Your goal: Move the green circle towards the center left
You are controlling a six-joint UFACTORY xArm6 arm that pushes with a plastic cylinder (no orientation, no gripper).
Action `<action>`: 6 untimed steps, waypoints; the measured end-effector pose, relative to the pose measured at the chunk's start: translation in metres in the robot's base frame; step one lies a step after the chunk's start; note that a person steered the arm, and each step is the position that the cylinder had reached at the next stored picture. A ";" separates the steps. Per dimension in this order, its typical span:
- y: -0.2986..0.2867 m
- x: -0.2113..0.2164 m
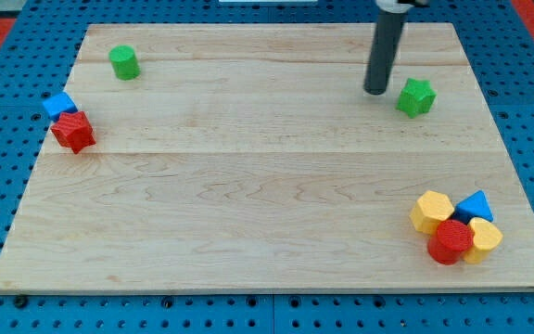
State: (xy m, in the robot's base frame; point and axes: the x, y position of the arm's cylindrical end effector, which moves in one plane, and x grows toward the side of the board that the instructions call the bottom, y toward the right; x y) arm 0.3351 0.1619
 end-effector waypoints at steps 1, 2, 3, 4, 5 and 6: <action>0.034 0.016; 0.039 0.013; 0.000 -0.039; -0.070 -0.070; -0.163 -0.088; -0.266 -0.092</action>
